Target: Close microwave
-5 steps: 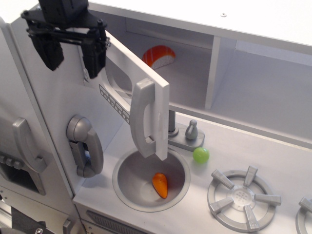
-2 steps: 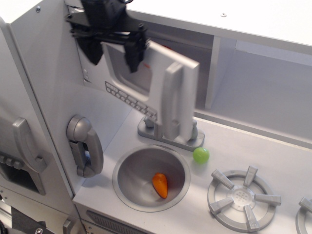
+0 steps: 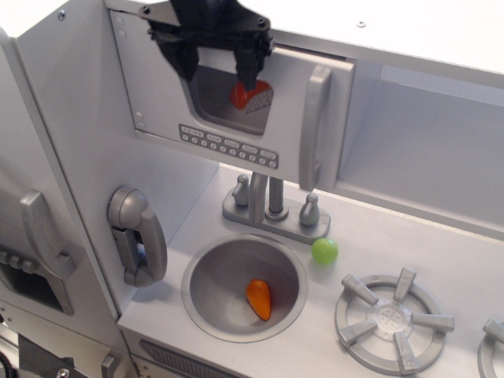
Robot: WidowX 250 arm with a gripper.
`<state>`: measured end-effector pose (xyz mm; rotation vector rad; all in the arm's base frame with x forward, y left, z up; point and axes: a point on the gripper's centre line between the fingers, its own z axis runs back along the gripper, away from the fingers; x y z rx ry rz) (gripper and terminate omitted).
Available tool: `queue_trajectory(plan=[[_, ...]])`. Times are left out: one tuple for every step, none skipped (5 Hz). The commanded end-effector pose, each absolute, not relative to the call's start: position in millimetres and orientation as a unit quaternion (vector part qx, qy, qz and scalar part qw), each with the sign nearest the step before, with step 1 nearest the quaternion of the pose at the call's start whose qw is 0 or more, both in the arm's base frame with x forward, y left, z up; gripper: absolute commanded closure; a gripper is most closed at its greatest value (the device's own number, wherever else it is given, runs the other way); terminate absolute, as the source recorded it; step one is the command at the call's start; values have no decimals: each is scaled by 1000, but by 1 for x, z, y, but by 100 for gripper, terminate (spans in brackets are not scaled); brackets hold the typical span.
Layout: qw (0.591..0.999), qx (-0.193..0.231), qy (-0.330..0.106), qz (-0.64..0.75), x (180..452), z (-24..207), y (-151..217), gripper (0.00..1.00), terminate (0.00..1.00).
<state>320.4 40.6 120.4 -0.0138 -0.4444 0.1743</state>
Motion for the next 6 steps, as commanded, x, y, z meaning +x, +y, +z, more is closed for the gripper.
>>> queue_trajectory(plan=[[963, -11, -252, 95, 329, 141, 44, 0, 0], [989, -25, -127, 78, 293, 140, 58, 0, 0], [997, -18, -68, 40, 251, 137, 74, 0, 0], [998, -16, -64, 21, 224, 129, 85, 0, 0], [998, -21, -63, 10, 213, 133, 95, 0, 0], [998, -21, -63, 10, 213, 133, 95, 0, 0]])
